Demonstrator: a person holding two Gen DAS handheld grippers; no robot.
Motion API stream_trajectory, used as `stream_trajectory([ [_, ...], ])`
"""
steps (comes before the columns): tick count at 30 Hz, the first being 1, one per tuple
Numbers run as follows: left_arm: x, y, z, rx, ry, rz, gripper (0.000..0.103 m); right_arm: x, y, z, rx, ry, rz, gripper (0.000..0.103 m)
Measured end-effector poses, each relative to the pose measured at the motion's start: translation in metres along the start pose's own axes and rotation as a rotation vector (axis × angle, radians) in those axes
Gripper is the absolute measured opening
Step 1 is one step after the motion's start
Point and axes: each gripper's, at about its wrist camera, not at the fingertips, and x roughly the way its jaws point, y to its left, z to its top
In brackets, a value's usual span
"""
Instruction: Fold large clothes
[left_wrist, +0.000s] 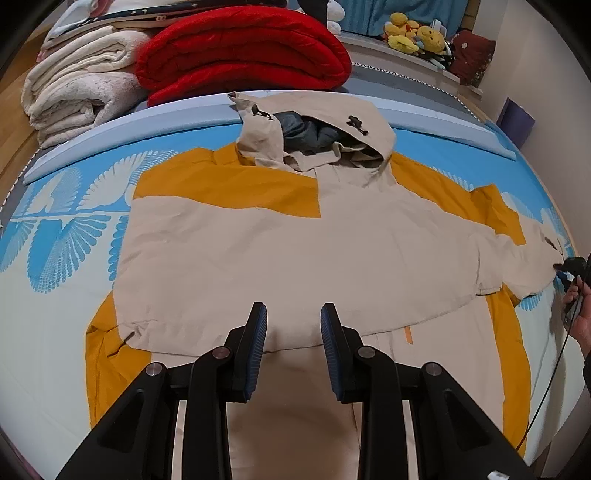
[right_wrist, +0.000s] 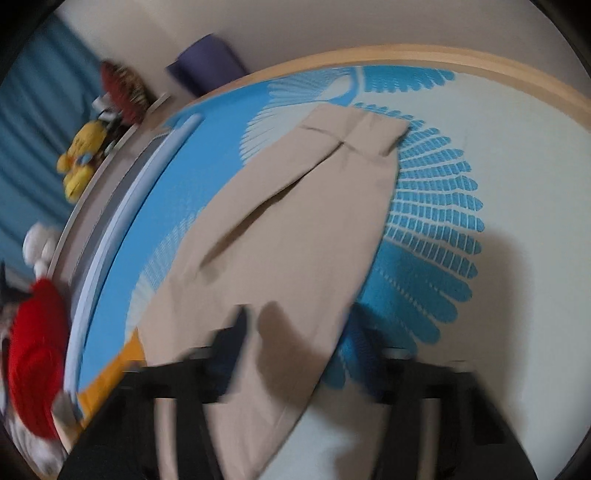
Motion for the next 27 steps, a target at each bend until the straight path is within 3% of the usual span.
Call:
stream_trajectory([
  [1, -0.001, 0.003, 0.001, -0.006, -0.002, 0.0, 0.027, 0.004, -0.002, 0.003, 0.04, 0.01, 0.017, 0.007],
  [5, -0.006, 0.011, 0.004, -0.024, -0.012, -0.007, 0.027, -0.007, 0.018, 0.01, 0.007, -0.047, 0.033, 0.002],
  [8, -0.013, 0.017, 0.006, -0.034, -0.025, -0.01, 0.027, -0.039, 0.06, 0.003, -0.121, -0.145, 0.021, 0.002],
  [13, -0.025, 0.033, 0.011, -0.079, -0.044, -0.024, 0.027, -0.106, 0.158, -0.037, -0.366, -0.247, 0.111, 0.002],
  [16, -0.032, 0.041, 0.013, -0.097, -0.049, -0.03, 0.027, -0.154, 0.233, -0.105, -0.594, -0.256, 0.231, 0.002],
  [20, -0.042, 0.053, 0.012, -0.113, -0.056, -0.04, 0.027, -0.2, 0.305, -0.216, -0.83, -0.165, 0.423, 0.002],
  [24, -0.05, 0.065, 0.011, -0.134, -0.06, -0.045, 0.027, -0.222, 0.344, -0.333, -0.993, -0.029, 0.558, 0.002],
  [27, -0.055, 0.071, 0.011, -0.15, -0.062, -0.053, 0.027, -0.226, 0.353, -0.407, -1.085, 0.037, 0.599, 0.002],
])
